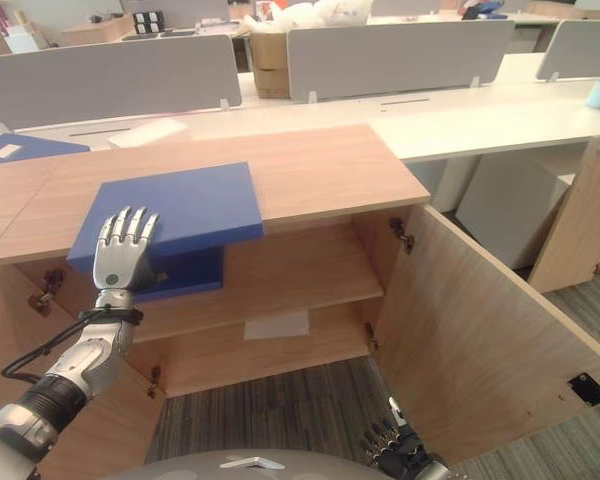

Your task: Put the empty folder in the office cabinet

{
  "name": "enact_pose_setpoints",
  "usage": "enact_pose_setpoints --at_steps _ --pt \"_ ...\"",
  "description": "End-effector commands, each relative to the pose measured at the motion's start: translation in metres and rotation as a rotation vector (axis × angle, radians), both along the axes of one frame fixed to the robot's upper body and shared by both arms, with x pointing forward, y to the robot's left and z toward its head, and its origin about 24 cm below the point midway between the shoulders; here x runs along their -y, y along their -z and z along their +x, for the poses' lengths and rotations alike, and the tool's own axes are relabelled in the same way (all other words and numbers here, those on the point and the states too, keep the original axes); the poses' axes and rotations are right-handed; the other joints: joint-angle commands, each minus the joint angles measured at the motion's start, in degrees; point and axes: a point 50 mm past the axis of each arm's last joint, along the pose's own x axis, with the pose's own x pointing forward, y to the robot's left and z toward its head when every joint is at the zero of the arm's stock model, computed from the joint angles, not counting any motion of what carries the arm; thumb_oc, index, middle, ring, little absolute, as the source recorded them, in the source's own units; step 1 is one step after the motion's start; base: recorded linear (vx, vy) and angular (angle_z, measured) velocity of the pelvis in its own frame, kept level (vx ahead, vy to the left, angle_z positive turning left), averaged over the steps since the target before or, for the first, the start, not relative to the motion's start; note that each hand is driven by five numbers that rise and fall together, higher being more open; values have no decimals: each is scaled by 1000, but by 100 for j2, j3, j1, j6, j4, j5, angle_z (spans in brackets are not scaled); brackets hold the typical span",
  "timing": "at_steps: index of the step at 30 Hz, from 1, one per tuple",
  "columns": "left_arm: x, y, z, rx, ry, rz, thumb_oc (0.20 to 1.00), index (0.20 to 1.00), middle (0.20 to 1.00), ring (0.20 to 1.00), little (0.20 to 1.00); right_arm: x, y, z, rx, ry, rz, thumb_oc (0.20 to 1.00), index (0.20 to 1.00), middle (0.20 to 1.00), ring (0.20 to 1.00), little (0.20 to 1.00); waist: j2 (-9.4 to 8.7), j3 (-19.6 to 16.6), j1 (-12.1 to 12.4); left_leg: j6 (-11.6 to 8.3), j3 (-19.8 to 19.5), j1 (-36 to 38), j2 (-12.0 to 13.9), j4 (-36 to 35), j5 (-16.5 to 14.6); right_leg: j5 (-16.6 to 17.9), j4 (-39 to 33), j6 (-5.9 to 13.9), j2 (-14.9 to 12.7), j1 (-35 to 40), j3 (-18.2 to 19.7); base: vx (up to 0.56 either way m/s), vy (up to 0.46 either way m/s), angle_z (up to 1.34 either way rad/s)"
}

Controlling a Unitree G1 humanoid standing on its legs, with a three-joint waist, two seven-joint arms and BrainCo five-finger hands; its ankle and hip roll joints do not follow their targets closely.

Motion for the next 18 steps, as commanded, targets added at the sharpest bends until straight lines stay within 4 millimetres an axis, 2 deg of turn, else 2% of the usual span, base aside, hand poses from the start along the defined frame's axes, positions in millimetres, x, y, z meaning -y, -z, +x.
enact_pose_setpoints --at_steps 1,18 --pt "-7 -46 32 176 -11 54 1000 1000 1000 1000 1000 -7 -7 18 60 -28 31 1000 1000 1000 1000 1000 -182 224 -69 24 340 247 17 15 -865 -30 -23 355 -181 -27 298 10 2 -4" --pt "-9 -44 33 167 -20 49 1000 1000 1000 1000 1000 -4 -6 15 55 -23 29 1000 1000 1000 1000 1000 -184 221 -90 35 370 244 13 15 -883 -38 -23 349 -177 -37 292 2 0 -1"
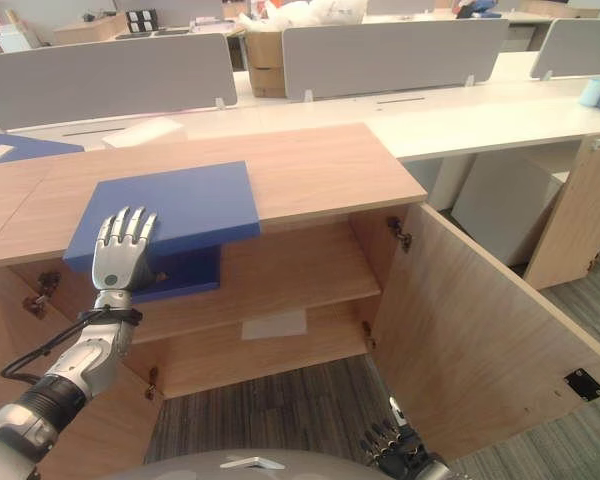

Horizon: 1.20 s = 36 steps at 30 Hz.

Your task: Put the empty folder in the office cabinet

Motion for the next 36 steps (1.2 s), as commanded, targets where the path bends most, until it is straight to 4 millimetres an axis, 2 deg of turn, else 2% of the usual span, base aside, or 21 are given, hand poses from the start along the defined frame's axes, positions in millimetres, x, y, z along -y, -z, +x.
enact_pose_setpoints --at_steps 1,5,7,8,9,10,11,22,29,33,34,36 --pt "-10 -43 33 156 -23 45 1000 1000 1000 1000 1000 -4 -5 15 59 -25 23 1000 1000 1000 1000 1000 -152 199 -66 34 349 252 15 15 -876 -65 -11 306 -169 -9 250 0 0 0" --pt "-10 -40 32 133 -33 29 1000 1000 1000 1000 1000 -4 -6 16 62 -20 24 1000 1000 1000 1000 1000 -156 211 -69 37 345 256 12 15 -876 -63 -11 302 -165 -7 249 0 0 0" --pt "-10 -37 31 123 -37 24 784 784 784 784 784 -4 -6 17 63 -16 24 1000 1000 1000 1000 1000 -162 212 -68 39 344 255 9 15 -875 -63 -11 299 -162 -7 246 0 0 0" --pt "-10 -37 31 123 -37 24 784 784 784 784 784 -4 -6 17 63 -16 24 1000 1000 1000 1000 1000 -162 212 -68 39 344 255 9 15 -875 -63 -11 299 -162 -7 246 0 0 0" --pt "-10 -35 30 119 -41 21 589 589 589 589 589 -4 -7 18 65 -15 25 1000 1000 1000 1000 1000 -164 214 -68 39 345 253 10 15 -876 -64 -11 297 -160 -10 241 0 0 0" --pt "-10 -34 30 114 -44 20 435 435 435 435 435 -4 -7 18 66 -13 24 1000 1000 1000 1000 1000 -166 213 -68 39 348 252 11 15 -875 -65 -11 298 -158 -9 241 0 0 0" --pt "-10 -32 29 109 -47 17 200 200 200 200 200 -5 -7 18 66 -11 24 1000 1000 1000 1000 1000 -169 213 -69 38 351 254 11 15 -876 -64 -11 299 -158 -8 240 0 0 0" --pt "-9 -30 29 129 -49 -26 200 200 200 200 200 -5 -8 20 78 5 22 1000 1000 1000 1000 1000 -186 227 -71 40 358 246 13 15 -880 -61 -11 296 -154 -21 241 0 0 0" --pt "-2 -40 32 198 -16 -126 200 200 200 200 200 -6 -8 21 86 6 24 1000 1000 1000 1000 1000 -191 219 -48 40 330 250 8 15 -885 -73 -11 284 -153 -11 237 0 0 0" --pt "7 -56 36 276 38 -245 200 200 200 200 200 -8 -8 24 98 7 25 1000 1000 1000 1000 1000 -198 226 -21 42 296 247 1 15 -877 -71 -11 275 -155 -3 228 0 0 0" --pt "17 -73 39 343 92 -328 200 200 200 200 200 -11 -9 27 112 5 21 1000 1000 1000 1000 1000 -209 228 4 42 261 244 -3 15 -868 -74 -11 262 -155 7 220 -42 -17 1" --pt "30 -94 40 412 160 -437 200 200 200 200 200 -15 -10 30 124 5 9 1000 1000 1000 1000 1000 -223 225 37 40 215 242 -9 15 -859 -87 -11 246 -154 25 202 -19 -9 1"
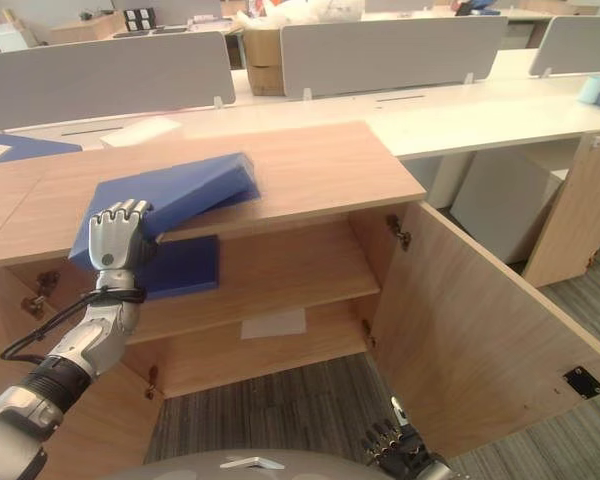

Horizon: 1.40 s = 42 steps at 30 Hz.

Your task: Put the empty folder in the office cabinet

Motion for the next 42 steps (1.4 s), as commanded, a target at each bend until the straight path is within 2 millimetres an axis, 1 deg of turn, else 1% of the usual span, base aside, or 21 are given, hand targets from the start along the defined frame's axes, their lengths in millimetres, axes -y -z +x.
enact_pose_setpoints --at_steps 1,3,5,6,7,9,11,15,16,17,20,22,23,24,26,29,30,31,37,40,42 --pt "4 -44 17 162 62 -142 200 200 200 200 200 -14 -8 27 104 -11 12 1000 1000 1000 1000 1000 -209 176 -18 43 230 231 -8 15 -864 -98 -21 240 -158 6 204 -48 -15 3" --pt "21 -70 15 251 160 -281 200 200 200 200 200 -19 -10 33 119 -7 9 1000 1000 1000 1000 1000 -226 161 42 38 160 193 -17 15 -804 -68 -21 217 -158 -7 153 -57 -27 10" --pt "29 -83 12 286 216 -364 200 200 200 200 200 -22 -11 37 128 -4 7 1000 1000 1000 1000 1000 -234 150 75 33 110 190 -21 15 -799 -81 -21 208 -157 9 116 -22 -22 18" --pt "29 -83 12 286 216 -364 200 200 200 200 200 -22 -11 37 128 -4 7 1000 1000 1000 1000 1000 -234 150 75 33 110 190 -21 15 -799 -81 -21 208 -157 9 116 8 -21 12" --pt "35 -91 10 306 265 -440 200 200 200 200 200 -24 -11 38 133 -1 7 1000 1000 1000 1000 1000 -239 134 103 25 72 213 -20 15 -840 -131 -21 207 -154 46 88 -30 -27 4" --pt "47 -108 3 330 388 -622 200 200 200 200 200 -28 -12 43 146 -5 4 1000 1000 1000 1000 1000 -252 115 169 2 7 172 -20 15 -777 -110 -21 191 -152 38 18 -45 -37 6" --pt "50 -111 1 321 429 -676 200 200 200 200 200 -30 -12 44 147 -7 -1 1000 1000 1000 1000 1000 -252 102 192 -6 -16 197 -17 15 -822 -160 -21 192 -150 71 2 -1 -17 7" --pt "61 -115 -2 217 557 -906 200 200 200 200 200 -30 -10 46 151 -43 -69 1000 1000 1000 1000 1000 -247 101 253 -25 -41 197 -12 15 -805 -169 -21 181 -147 88 -48 -34 -8 9" --pt "61 -115 -2 217 557 -906 200 200 200 200 200 -30 -10 46 151 -43 -69 1000 1000 1000 1000 1000 -247 101 253 -25 -41 197 -12 15 -805 -169 -21 181 -147 88 -48 -40 2 7" --pt "68 -113 -3 139 618 -1034 200 200 200 200 200 -29 -9 48 155 -75 -124 1000 1000 1000 1000 1000 -241 103 285 -31 -45 194 -9 15 -791 -165 -21 176 -147 89 -68 -43 6 3" --pt "79 -103 -6 -18 705 -1268 200 200 200 200 200 -27 -10 54 179 -134 -219 1000 1000 1000 1000 1000 -225 111 349 -37 -66 196 -15 15 -771 -163 -21 159 -142 94 -88 -47 12 2" --pt "84 -98 -8 -101 756 -1371 200 200 200 200 200 -25 -14 64 210 -155 -270 1000 1000 1000 1000 1000 -216 119 408 -39 -90 201 -21 15 -752 -153 -21 152 -145 103 -117 -20 7 1" --pt "84 -98 -8 -101 756 -1371 200 200 200 200 200 -25 -14 64 210 -155 -270 1000 1000 1000 1000 1000 -216 119 408 -39 -90 201 -21 15 -752 -153 -21 152 -145 103 -117 0 0 0" --pt "87 -96 -10 -135 775 -1413 200 200 200 200 200 -23 -16 69 227 -164 -297 1000 1000 1000 1000 1000 -212 126 437 -41 -100 201 -22 15 -744 -151 -21 148 -150 109 -135 -35 10 0" --pt "96 -89 -14 -243 817 -1514 200 200 200 200 200 -18 -26 86 281 -180 -370 1000 1000 1000 1000 1000 -211 153 515 -39 -132 197 -25 15 -722 -149 -21 137 -162 126 -200 -54 11 0" --pt "102 -80 -15 -344 827 -1588 200 200 200 200 200 -14 -38 103 358 -198 -458 1000 1000 1000 1000 1000 -220 177 562 -36 -147 203 -25 15 -709 -141 -21 131 -173 137 -244 -44 2 2" --pt "104 -74 -16 -389 819 -1614 200 200 200 200 200 -13 -49 117 399 -205 -472 1000 1000 1000 1000 1000 -227 196 592 -35 -145 210 -25 15 -705 -133 -21 130 -183 143 -266 -52 -1 2" --pt "104 -71 -17 -417 817 -1619 200 200 200 200 200 -11 -56 125 426 -211 -470 1000 1000 1000 1000 1000 -233 206 614 -32 -148 214 -26 15 -700 -126 -21 133 -187 147 -277 -53 -2 3" --pt "106 -52 -17 -558 785 -1638 200 200 200 200 200 7 -94 163 578 -179 -381 1000 1000 1000 1000 1000 -279 257 752 -31 -161 206 -29 15 -673 -109 -21 148 -204 164 -371 -23 -7 9" --pt "105 -42 -19 -622 766 -1666 200 200 200 200 200 14 -120 181 672 -152 -342 1000 1000 1000 1000 1000 -303 279 800 -29 -163 213 -26 15 -657 -100 -21 153 -205 178 -402 -4 -5 3" --pt "104 -39 -20 -651 758 -1686 200 200 200 200 200 17 -132 187 714 -141 -335 1000 1000 1000 1000 1000 -313 285 819 -32 -167 214 -25 15 -650 -94 -21 158 -206 178 -411 0 0 0"
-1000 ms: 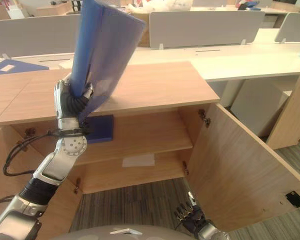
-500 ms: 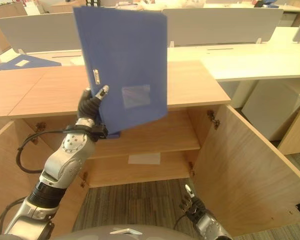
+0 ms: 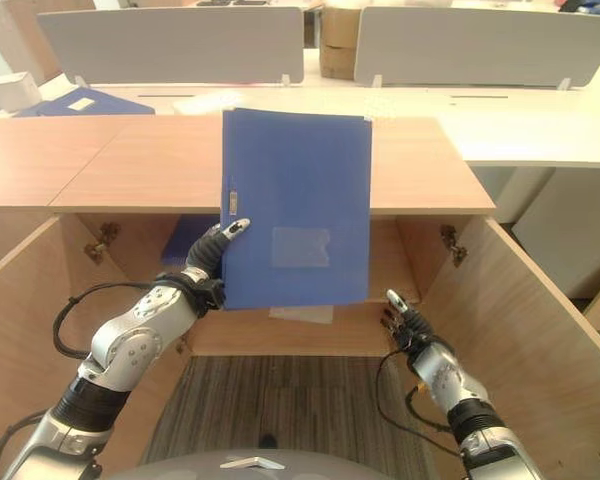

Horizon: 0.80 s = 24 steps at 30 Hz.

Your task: Put the empty folder in the office cabinet

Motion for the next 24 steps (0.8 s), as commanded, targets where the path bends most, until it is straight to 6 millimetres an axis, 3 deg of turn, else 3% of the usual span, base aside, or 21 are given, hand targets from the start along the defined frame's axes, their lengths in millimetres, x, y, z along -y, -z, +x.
enact_pose_setpoints --at_steps 1,10,16,24 --pt "-7 -20 7 74 32 -62 200 200 200 200 200 -2 -40 32 170 -8 83 1000 1000 1000 1000 1000 -270 -39 32 30 243 231 -21 12 -768 -56 -19 205 -236 29 45 0 0 0" --pt "-15 -2 -2 1 50 -52 200 200 200 200 200 4 -94 54 327 -34 94 1000 1000 1000 1000 1000 -326 -8 120 43 217 217 -37 12 -736 -34 -19 229 -240 43 -23 3 -1 1" --pt "-17 4 -7 -8 68 -40 200 200 200 200 200 1 -103 56 362 -44 123 1000 1000 1000 1000 1000 -335 7 162 53 203 207 -41 12 -716 -25 -19 230 -235 43 -47 6 1 3" --pt "-21 11 -12 -26 65 -25 200 200 200 200 200 -25 -118 50 425 -138 209 1000 1000 1000 1000 1000 -346 32 160 80 207 189 -61 12 -699 2 -19 251 -235 17 -26 0 0 0"
